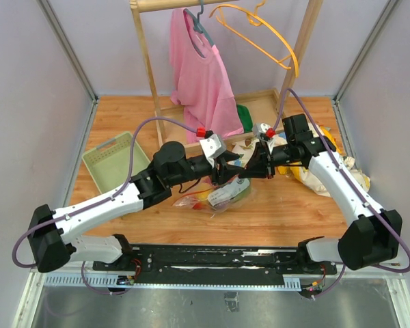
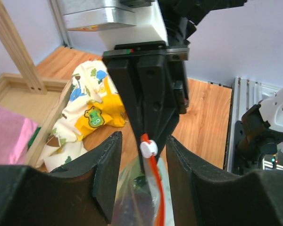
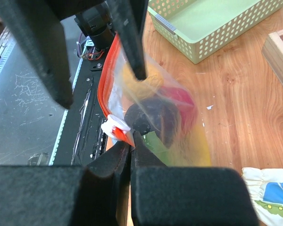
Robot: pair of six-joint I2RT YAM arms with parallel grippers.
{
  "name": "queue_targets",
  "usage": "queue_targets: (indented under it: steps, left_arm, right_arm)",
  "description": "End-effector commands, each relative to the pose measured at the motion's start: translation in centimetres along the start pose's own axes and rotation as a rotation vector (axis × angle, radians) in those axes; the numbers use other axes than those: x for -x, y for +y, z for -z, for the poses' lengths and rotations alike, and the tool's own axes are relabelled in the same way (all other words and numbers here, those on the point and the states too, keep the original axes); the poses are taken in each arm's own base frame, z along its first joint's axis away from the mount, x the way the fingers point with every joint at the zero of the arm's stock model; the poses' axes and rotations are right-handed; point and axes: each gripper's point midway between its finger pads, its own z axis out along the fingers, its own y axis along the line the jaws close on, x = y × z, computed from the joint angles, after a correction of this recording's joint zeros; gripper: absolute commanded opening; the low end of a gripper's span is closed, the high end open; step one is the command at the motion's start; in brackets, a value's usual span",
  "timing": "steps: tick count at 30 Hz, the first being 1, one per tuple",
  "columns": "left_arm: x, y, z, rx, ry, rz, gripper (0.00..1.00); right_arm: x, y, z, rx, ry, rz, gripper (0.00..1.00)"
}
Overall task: Open the zip-top bag and remove the fake food
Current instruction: Unzip the zipper food storage bag at the center of the board.
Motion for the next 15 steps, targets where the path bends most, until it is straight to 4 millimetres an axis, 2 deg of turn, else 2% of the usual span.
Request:
queue_targets:
  steps: [1,7,12,15]
  left_arm:
    - [0.6,-1.0,-0.8,0.025,-0.033,-0.007,0.46]
    - [-0.4,-1.1,-1.0,0.099,0.041,0.001,0.45]
    - [-1.2,-0.5,-1.3,0.144,0.094,-0.006,0.36]
    - [-1.7,-0.1,-1.4,0.165,0.113,-0.006,0.34]
  right_arm:
    - [0.9,0.3,-0.4,0.019,0.01,0.035,0.01]
    - [1.3,0.3,-0.5,0.033,0.005,0.034,0.01]
    - [1.4,0.5,-0.6,0.039,0.002,0.037,0.01]
    - [1.4,0.5,-0.6,0.038,0.003,0.039,0.01]
